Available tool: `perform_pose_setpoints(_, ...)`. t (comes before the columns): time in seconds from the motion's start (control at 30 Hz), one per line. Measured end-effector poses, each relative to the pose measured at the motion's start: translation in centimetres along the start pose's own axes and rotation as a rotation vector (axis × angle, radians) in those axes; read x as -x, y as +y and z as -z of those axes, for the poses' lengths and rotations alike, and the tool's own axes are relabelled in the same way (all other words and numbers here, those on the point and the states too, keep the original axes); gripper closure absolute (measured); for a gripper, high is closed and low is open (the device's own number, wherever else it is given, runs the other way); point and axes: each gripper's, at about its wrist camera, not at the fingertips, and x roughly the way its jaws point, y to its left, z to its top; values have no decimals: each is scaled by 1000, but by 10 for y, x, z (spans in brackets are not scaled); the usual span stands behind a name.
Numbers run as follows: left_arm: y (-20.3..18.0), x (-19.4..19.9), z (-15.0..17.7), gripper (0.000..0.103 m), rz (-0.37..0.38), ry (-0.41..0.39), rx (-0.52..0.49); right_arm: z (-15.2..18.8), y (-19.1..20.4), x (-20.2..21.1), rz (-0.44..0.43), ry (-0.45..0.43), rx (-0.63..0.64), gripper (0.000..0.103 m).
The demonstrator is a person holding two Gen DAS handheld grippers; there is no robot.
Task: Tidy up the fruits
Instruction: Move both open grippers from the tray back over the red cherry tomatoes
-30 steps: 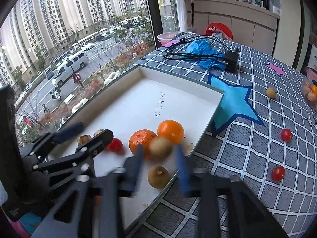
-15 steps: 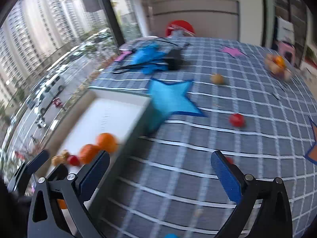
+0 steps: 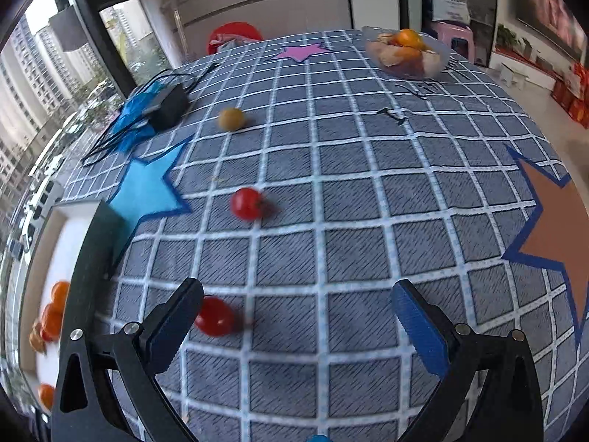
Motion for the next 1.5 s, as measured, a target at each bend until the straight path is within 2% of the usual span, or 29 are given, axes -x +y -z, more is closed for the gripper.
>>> perform_pose_setpoints(0.3, -6, -14, 7, 19, -17, 45, -12, -21, 26, -24, -15, -60, 72, 0)
perform_pose_setpoints(0.33, -6, -14, 7, 19, -18, 46, -15, -23, 29, -29, -8, -59, 77, 3)
perform_pose_setpoints(0.37, -8, -15, 8, 19, -19, 50, -24, -24, 31, -31, 2, -62, 83, 16)
perform_pose_setpoints(0.4, -9, -15, 8, 19, -23, 53, -31, -24, 33, -31, 32, -77, 102, 23)
perform_pose_setpoints(0.43, -9, -17, 7, 19, -30, 58, -34, -25, 36, -31, 52, -84, 121, 41)
perform_pose_setpoints(0.47, -9, -18, 7, 18, -33, 59, -36, -26, 37, -31, 58, -85, 126, 54)
perform_pose_setpoints(0.5, -10, -18, 7, 18, -34, 62, -38, -26, 37, -31, 58, -86, 126, 58)
perform_pose_setpoints(0.53, -9, -18, 7, 18, -35, 63, -38, -25, 35, -30, 47, -84, 122, 68)
perform_pose_setpoints(0.57, -10, -18, 7, 18, -37, 63, -39, -24, 32, -27, 28, -79, 120, 72)
perform_pose_setpoints(0.7, -10, -19, 7, 18, -48, 69, -42, -13, 20, -13, -10, -69, 109, 72)
perform_pose_setpoints(0.83, -12, -22, 6, 18, -69, 86, -54, 17, 0, 18, -22, -76, 120, 72)
perform_pose_setpoints(1.03, -8, -23, -6, 18, -68, 125, -29, 59, -29, 43, 5, -58, 146, 71)
perform_pose_setpoints(1.1, -7, -15, -19, 18, -58, 107, -15, 70, -40, 50, 50, -76, 156, 36)
perform_pose_setpoints(1.13, -8, -10, -27, 18, -50, 92, -9, 75, -48, 56, 80, -107, 155, 2)
perform_pose_setpoints(1.23, -13, -5, -55, 18, -39, 79, 2, 82, -64, 66, 120, -164, 142, 0)
perform_pose_setpoints(1.3, -17, -16, -70, 18, -53, 101, 10, 86, -78, 62, 79, -150, 102, 0)
perform_pose_setpoints(1.33, -18, -27, -80, 18, -63, 124, 21, 87, -85, 56, 40, -110, 68, 0)
perform_pose_setpoints(1.4, -20, -49, -96, 20, -68, 172, 42, 86, -95, 59, -23, -123, 26, 0)
perform_pose_setpoints(1.5, -18, -75, -122, 27, -62, 198, 100, 88, -101, 63, -60, -143, 0, 0)
